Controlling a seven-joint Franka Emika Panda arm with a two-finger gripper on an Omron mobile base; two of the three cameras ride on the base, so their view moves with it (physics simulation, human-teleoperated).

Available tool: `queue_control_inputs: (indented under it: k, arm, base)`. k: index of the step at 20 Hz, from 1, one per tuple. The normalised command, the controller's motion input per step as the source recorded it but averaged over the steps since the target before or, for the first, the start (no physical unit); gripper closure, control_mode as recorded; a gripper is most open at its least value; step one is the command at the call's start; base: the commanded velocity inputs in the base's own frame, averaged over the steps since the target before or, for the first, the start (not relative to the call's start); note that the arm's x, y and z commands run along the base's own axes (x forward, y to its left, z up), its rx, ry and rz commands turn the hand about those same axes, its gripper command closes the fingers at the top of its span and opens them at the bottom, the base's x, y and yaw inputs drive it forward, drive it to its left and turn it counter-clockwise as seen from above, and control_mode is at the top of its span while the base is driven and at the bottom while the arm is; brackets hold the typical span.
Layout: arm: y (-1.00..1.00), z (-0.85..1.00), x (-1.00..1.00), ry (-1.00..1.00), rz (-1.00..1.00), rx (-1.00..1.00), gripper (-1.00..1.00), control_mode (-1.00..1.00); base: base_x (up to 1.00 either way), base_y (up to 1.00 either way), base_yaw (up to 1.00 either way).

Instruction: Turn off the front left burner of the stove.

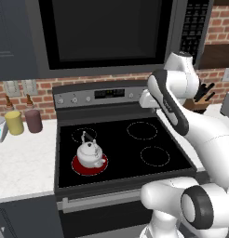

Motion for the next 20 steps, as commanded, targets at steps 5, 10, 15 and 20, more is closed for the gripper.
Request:
queue_control_inputs:
  k: [5,10,15,20]
  arm:
    - [0.25,0.00,-0.09,-0.01,0.01,-0.01,-1.00,-1.00]
    - [0.62,0.00,-0.27,-0.13,0.05,-0.10,-1.00,-1.00]
    - [0.57,0.00,-0.34,-0.20,0.05,-0.11,-1.00,-1.00]
    - [0.57,0.00,-0.34,-0.21,0.07,-0.12,-1.00,-1.00]
  base:
    - [0.00,0.00,0.00]
    - [0.00,0.00,0.00]
    - [0.00,0.00,0.00]
    - [0.00,0.00,0.00]
